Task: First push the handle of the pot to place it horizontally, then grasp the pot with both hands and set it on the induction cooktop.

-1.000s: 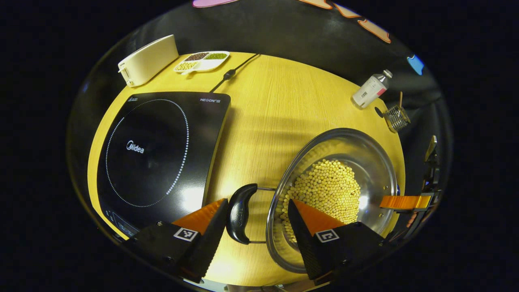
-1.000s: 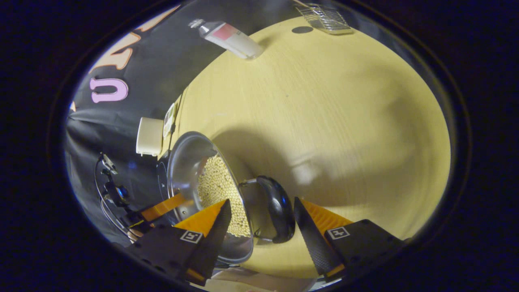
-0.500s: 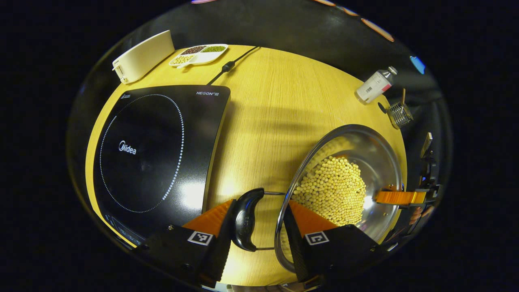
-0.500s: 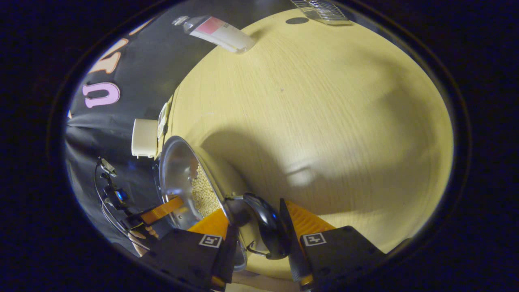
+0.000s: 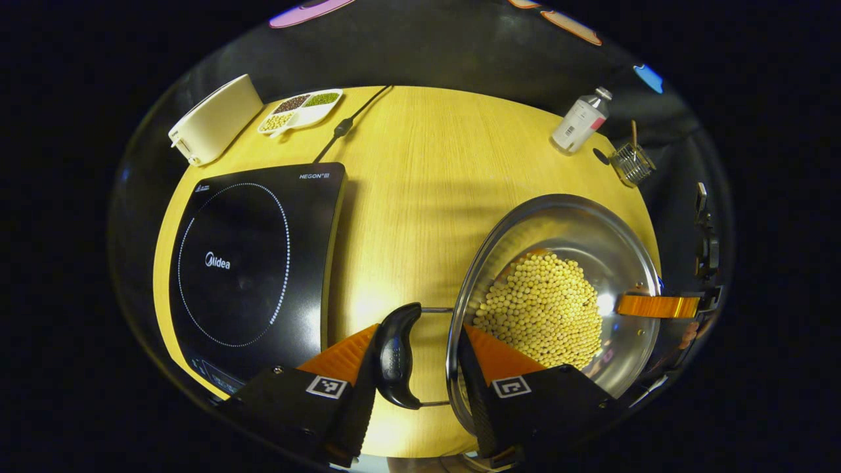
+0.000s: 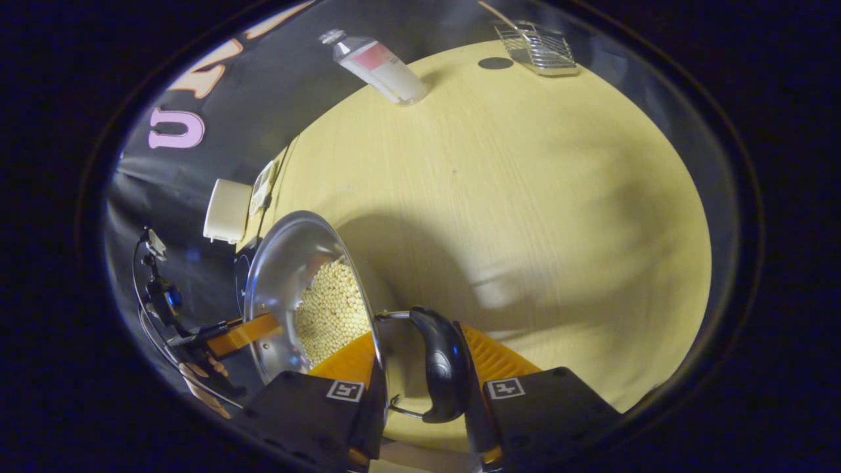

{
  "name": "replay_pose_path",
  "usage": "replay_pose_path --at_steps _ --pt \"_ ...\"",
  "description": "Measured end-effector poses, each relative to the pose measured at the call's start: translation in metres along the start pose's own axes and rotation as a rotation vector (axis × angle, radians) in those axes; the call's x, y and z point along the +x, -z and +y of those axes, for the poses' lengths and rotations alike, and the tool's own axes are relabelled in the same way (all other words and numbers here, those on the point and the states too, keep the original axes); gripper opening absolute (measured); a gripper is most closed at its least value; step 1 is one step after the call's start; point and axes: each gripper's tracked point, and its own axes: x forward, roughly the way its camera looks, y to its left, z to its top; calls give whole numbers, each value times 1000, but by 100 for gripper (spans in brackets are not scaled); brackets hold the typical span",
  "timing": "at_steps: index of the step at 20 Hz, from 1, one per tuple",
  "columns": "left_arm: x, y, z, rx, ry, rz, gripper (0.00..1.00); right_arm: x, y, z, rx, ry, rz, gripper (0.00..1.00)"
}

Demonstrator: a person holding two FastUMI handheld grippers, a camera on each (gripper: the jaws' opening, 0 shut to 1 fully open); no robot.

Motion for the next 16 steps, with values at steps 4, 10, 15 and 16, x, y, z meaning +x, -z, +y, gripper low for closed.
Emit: replay_pose_path --at_steps 4,10,15,16 --pt "-25 21 -6 -8 28 18 66 -22 24 2 7 4 -9 48" --pt "-60 45 6 45 24 22 65 -47 67 17 36 -11 -9 48" --pt "-84 59 18 96 46 3 67 -64 97 32 61 -7 -47 48" --pt "-87 61 22 107 50 0 67 -66 103 36 67 -5 -55 53"
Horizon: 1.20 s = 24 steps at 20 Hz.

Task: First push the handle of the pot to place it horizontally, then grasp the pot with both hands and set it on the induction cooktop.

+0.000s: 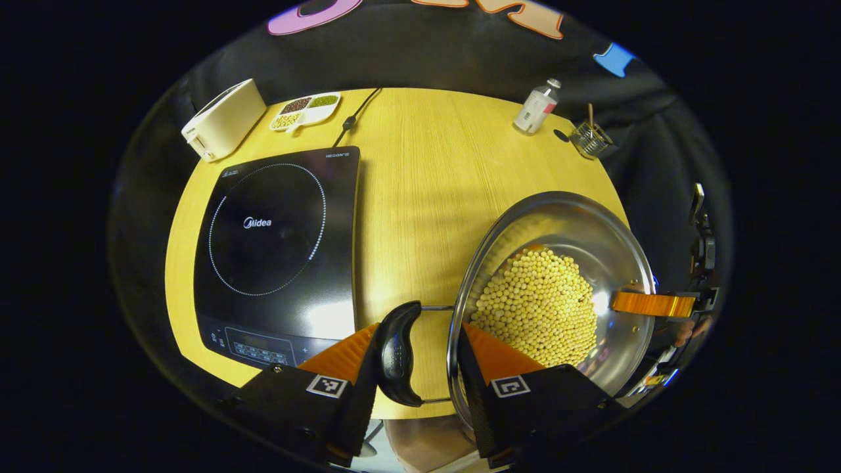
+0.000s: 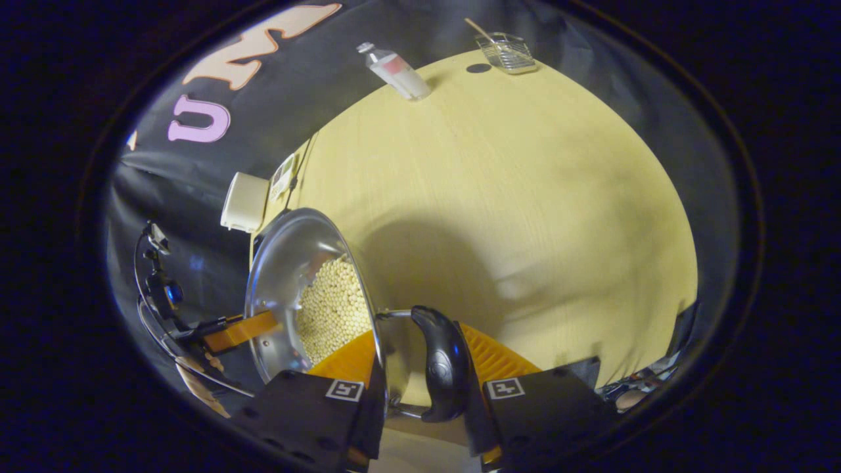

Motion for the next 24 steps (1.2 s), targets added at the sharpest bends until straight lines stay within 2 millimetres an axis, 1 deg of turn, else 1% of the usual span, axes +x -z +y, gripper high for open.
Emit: replay_pose_path --at_steps 1,2,3,4,5,6,7,10,13,15,16,17,19,24 --pt "-4 3 4 11 6 -5 67 -1 5 4 7 3 -8 53" --pt "-8 3 8 24 13 -15 67 -2 11 8 16 8 -19 48" --pt "-11 4 12 39 18 -21 65 -4 18 13 24 17 -30 48" --pt "-14 6 17 55 27 -29 65 -6 24 16 27 28 -39 48" --pt "-17 7 23 72 31 -31 65 -9 33 22 44 32 -51 53" --pt "-19 8 31 85 41 -37 64 -9 39 29 53 40 -62 48" --pt "-22 8 37 97 51 -45 66 -9 46 36 61 48 -74 47" --pt "-29 12 63 125 81 -60 64 -7 67 63 84 67 -112 47" --pt "-40 10 90 145 110 -84 64 -4 83 91 103 73 -147 47" --pt "-44 8 111 160 121 -100 65 1 91 111 107 77 -167 55" --pt "-45 8 122 164 124 -102 63 4 96 121 104 80 -178 58" --pt "-46 9 134 166 125 -101 63 7 99 131 100 82 -187 47" --pt "-49 8 154 158 128 -106 63 14 102 152 92 84 -202 47" --pt "-53 -3 207 116 101 -144 63 41 94 204 49 73 -216 47"
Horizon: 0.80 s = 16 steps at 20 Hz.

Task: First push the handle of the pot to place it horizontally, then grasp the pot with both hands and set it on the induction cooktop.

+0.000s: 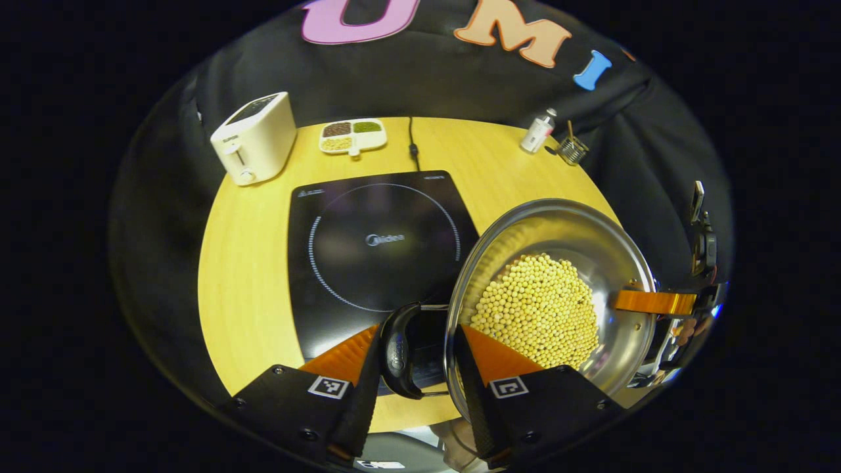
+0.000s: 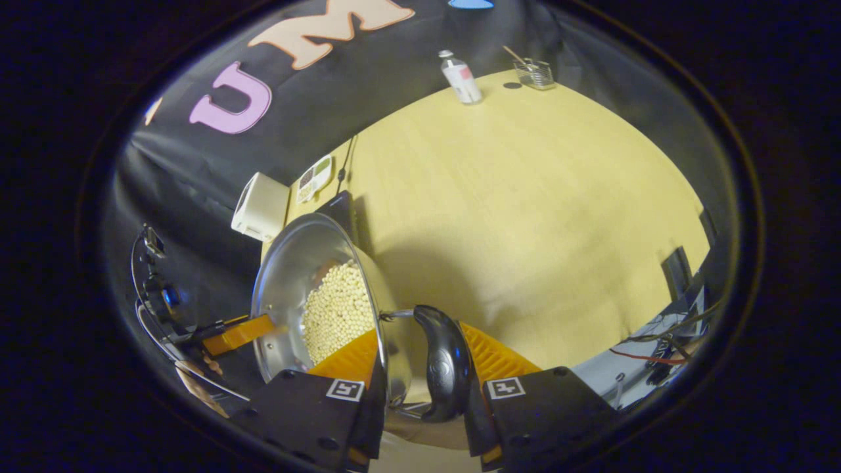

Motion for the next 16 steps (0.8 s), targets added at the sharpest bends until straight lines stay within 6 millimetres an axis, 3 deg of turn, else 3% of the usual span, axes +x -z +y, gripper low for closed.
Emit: replay_pose_path --at_steps 8,10,16 --pt "-4 -24 84 -67 -121 -82 63 58 -28 88 -73 -86 -5 47" --pt "-2 -33 99 -74 -142 -106 63 72 -36 104 -90 -101 -8 53" --pt "10 -52 133 -92 -200 -145 63 108 -58 138 -79 -148 -56 53"
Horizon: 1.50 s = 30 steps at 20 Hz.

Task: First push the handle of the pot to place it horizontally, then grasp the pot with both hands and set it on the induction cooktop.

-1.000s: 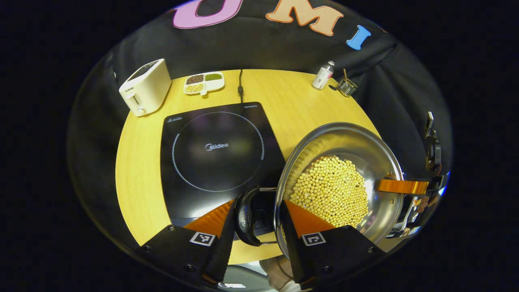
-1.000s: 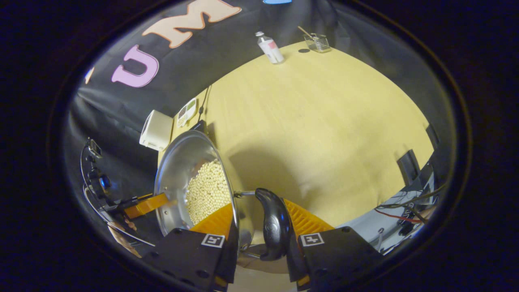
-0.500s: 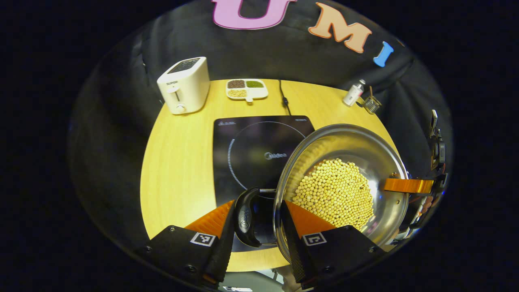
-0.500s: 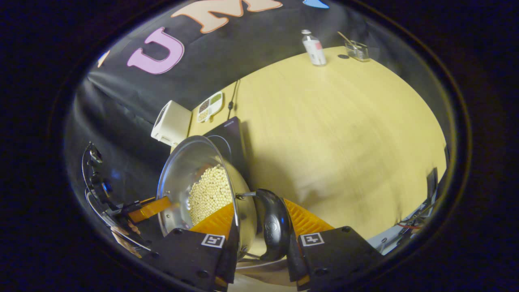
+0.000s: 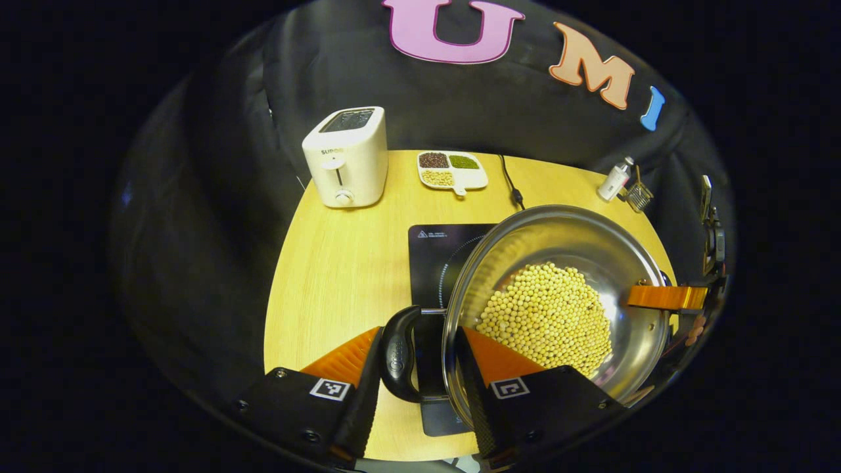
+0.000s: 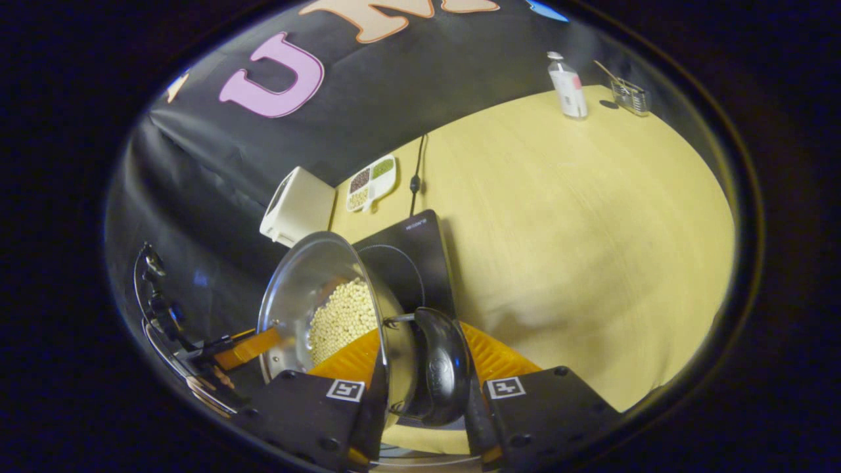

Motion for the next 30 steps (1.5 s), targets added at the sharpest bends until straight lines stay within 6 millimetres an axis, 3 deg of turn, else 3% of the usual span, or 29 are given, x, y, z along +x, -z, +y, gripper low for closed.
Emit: replay_pose_path --at_steps 1,2,7,17,21,22,23,24,30 --pt "3 -3 3 -3 -10 -5 63 6 -3 2 9 1 -5 53" --pt "7 -5 7 0 -22 -8 63 13 -4 3 4 1 -11 47" --pt "22 -15 14 -1 -55 -26 63 36 -13 4 13 3 -26 46" --pt "31 -16 12 -95 -54 -33 63 60 -16 -10 -9 10 -24 47" --pt "27 -13 11 -97 -57 -40 63 61 -13 -10 -1 -2 -19 48" --pt "27 -14 11 -100 -57 -45 63 62 -14 -11 -3 -3 -22 53" --pt "26 -14 11 -99 -57 -44 63 62 -13 -11 -5 -4 -21 53" --pt "25 -15 12 -95 -59 -48 63 61 -12 -11 -4 -6 -21 47" --pt "26 -14 10 -95 -64 -59 63 61 -12 -11 -1 -16 -13 48"
